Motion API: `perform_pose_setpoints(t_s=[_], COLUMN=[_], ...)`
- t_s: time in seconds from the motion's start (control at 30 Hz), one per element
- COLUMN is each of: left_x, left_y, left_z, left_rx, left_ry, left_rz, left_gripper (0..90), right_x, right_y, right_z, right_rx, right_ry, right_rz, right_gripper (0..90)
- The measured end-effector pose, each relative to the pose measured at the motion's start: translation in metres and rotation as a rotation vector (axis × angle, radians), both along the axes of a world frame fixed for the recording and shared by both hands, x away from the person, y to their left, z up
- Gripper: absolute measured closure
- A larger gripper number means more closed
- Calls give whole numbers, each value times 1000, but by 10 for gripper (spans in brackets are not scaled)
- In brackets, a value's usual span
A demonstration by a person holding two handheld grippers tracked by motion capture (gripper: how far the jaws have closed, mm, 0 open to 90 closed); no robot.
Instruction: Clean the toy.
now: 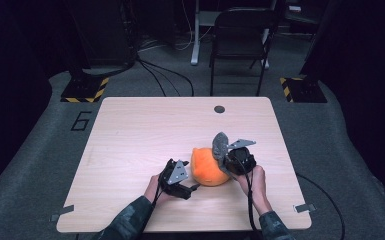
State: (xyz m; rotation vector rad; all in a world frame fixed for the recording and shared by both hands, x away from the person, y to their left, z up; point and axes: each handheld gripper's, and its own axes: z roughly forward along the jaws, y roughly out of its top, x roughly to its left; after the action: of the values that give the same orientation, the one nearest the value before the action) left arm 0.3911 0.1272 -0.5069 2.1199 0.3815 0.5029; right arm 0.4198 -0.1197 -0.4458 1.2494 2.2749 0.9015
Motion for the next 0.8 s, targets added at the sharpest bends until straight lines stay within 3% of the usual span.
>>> perform_pose_setpoints(t_s=[0.23, 0.43, 0.53, 0.67, 0.8], left_x=[6, 6, 5, 5, 5], left_y=[-7, -12, -14, -12, -12], left_z=[-9, -12, -13, -15, -15], left_rx=[57, 63, 51, 42, 22], left_ry=[-9, -1, -29, -47, -44], left_rz=[9, -17, 15, 21, 16], left_gripper=[16, 13, 111, 235, 424], right_x=[1, 2, 2, 2, 2], right_y=[-1, -1, -1, -2, -2], right_z=[-1, -2, -2, -2, -2], right_rx=[4, 7, 9, 17, 18], right_ry=[5, 5, 6, 16, 3], right_rz=[5, 4, 5, 1, 13], right_gripper=[751, 751, 751, 751, 750])
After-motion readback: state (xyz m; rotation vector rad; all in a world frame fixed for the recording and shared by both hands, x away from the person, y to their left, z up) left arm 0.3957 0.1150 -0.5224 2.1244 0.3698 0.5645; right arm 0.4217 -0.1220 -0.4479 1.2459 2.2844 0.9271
